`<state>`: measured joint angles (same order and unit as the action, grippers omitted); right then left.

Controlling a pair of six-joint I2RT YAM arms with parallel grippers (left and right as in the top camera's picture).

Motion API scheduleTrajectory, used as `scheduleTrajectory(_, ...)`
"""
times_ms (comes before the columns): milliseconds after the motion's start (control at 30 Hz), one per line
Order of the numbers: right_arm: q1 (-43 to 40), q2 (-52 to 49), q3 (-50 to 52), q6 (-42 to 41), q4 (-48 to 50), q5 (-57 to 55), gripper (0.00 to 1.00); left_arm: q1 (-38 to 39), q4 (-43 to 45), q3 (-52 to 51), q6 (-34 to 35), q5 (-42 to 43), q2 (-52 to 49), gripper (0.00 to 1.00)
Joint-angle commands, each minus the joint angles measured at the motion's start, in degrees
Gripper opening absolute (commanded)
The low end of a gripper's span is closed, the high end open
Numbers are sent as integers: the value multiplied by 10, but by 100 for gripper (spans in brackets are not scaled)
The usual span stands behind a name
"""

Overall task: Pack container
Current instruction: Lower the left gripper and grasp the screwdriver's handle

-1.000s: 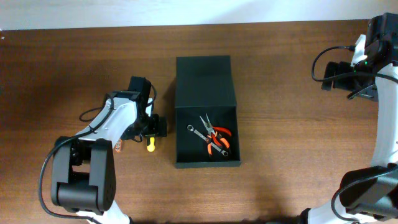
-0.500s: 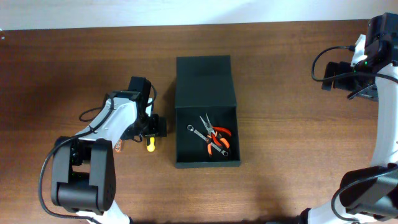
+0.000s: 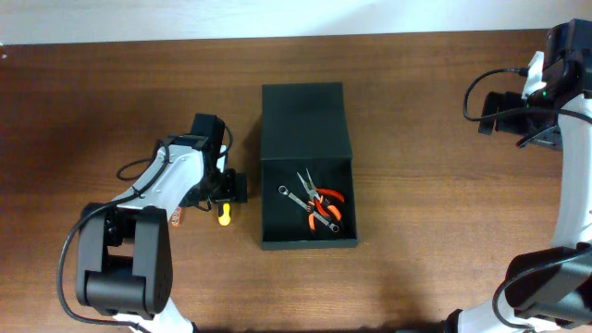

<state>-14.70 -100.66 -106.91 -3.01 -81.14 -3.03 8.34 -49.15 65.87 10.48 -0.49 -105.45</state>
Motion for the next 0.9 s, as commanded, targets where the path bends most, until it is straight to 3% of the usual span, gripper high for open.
scheduleTrajectory(0, -3, 4, -1, -5, 0, -5, 99, 10, 5, -4, -7, 9, -7, 99)
scheduleTrajectory(233, -3, 4, -1, -5, 0, -5, 99, 29, 16, -21, 28, -8, -7, 99)
scheduleTrajectory(867, -3, 4, -1, -5, 0, -5, 99, 29, 44, -47, 28, -8, -7, 99)
